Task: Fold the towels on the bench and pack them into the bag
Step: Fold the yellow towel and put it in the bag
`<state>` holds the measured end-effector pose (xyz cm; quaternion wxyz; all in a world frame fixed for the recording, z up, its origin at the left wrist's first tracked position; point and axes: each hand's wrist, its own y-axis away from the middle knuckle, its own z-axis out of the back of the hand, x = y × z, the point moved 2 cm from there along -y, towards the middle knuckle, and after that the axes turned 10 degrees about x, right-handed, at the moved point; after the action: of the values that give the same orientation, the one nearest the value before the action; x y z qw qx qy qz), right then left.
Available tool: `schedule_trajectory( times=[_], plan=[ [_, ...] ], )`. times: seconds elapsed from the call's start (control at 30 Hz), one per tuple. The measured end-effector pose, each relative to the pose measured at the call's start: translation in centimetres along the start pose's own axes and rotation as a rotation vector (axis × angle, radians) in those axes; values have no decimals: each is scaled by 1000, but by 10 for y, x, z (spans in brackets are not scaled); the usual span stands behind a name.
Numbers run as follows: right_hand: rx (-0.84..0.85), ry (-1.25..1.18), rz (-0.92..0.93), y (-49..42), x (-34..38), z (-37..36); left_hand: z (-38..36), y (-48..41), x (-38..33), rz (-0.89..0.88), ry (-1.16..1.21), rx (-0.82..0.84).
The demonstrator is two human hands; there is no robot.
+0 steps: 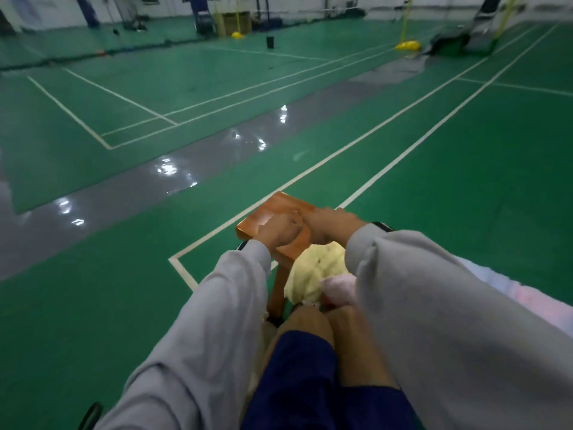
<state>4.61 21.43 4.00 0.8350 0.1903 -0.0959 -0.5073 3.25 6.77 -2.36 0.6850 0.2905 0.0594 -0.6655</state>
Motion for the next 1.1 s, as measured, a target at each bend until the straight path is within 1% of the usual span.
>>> schedule_trajectory(
  times=[0.03, 0.1, 0.13, 0.2, 0.27, 0.33, 0.43, 0.5, 0.53, 0.6, 0.67, 0.7, 0.8, 0.87, 0.97, 1.0, 1.03, 1.1],
  plan=[
    [9, -60, -34, 3, -16, -4, 4, 15, -30, -16, 32, -27],
    [24, -169, -81, 6, -45, -17, 0, 16, -65, -35, 89, -86],
    [27, -223, -110, 10, -56, -25, -4, 19, -80, -21, 104, -86],
    [48, -318, -173, 10, -79, -47, -26, 5, -94, 0, 73, -26],
    [130, -379, -222, 0, -98, -76, -53, -16, -99, 25, -30, 87],
    [206, -452, -262, -8, -111, -99, -77, -40, -98, 35, -113, 158],
    [196, -557, -243, -28, -122, -123, -95, -57, -99, -1, -267, 165],
    [177, -570, -224, -36, -122, -129, -101, -70, -97, -25, -394, 151],
    [181, -566, -216, -37, -120, -130, -104, -78, -95, -36, -448, 173],
    [161, -563, -206, -42, -120, -133, -105, -85, -95, -76, -467, 198],
    [78, -591, -242, -44, -121, -132, -93, -85, -104, -115, -291, 147],
    [11, -648, -274, -45, -125, -131, -82, -88, -110, -140, -187, 97],
    [-144, -845, -443, -35, -145, -113, -39, -90, -136, -132, 105, -66],
    [-164, -940, -474, -21, -159, -99, -18, -88, -157, -149, 305, -68],
    [-140, -1027, -387, -7, -173, -97, 4, -77, -189, -175, 577, -90],
    [-111, -1116, -370, -1, -174, -97, 15, -68, -202, -193, 663, -109],
    [-87, -1268, -364, 1, -177, -100, 24, -62, -213, -215, 734, -116],
    [-92, -1608, -375, 7, -181, -103, 41, -50, -236, -251, 837, -102]
  ],
)
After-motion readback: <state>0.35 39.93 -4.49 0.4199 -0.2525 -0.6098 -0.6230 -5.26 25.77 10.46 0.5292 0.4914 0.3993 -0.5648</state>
